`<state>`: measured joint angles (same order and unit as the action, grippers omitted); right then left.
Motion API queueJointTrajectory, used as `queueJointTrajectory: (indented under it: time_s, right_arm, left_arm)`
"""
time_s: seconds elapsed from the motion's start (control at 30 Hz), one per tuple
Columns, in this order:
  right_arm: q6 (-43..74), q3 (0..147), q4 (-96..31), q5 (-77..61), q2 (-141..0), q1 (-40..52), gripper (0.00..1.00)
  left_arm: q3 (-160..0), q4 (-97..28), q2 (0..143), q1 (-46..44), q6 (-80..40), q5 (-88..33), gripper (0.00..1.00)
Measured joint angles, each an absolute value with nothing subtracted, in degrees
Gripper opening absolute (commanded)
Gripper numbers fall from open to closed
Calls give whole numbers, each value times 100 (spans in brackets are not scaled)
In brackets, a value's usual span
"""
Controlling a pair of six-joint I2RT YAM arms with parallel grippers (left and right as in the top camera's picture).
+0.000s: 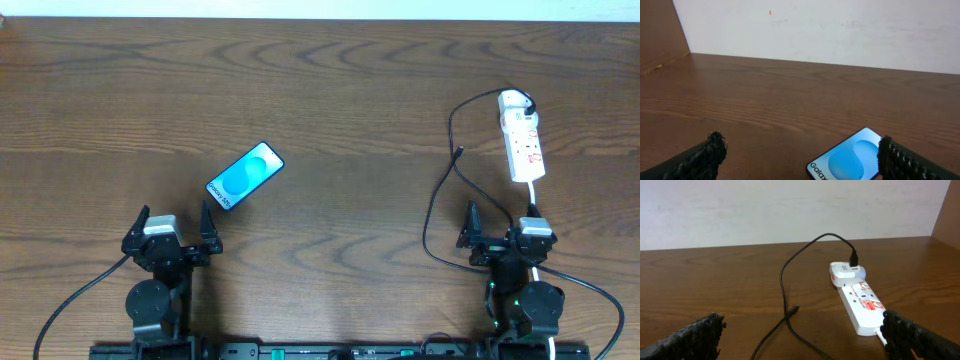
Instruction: Plug charger to phone and switch on socket
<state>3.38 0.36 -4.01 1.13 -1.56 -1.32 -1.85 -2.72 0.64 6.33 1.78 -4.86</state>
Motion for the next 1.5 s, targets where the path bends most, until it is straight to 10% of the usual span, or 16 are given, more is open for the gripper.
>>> queueJointTrajectory:
  time_s: [1.03, 1.5]
  right_arm:
    - [338, 36, -401, 113, -163, -132, 99]
    - [338, 36, -403, 108, -198, -132, 99]
  left_arm:
    - [-314, 45, 231, 633, -8, -915, 98]
    - [-4880, -2182, 4724, 576, -104, -1514, 98]
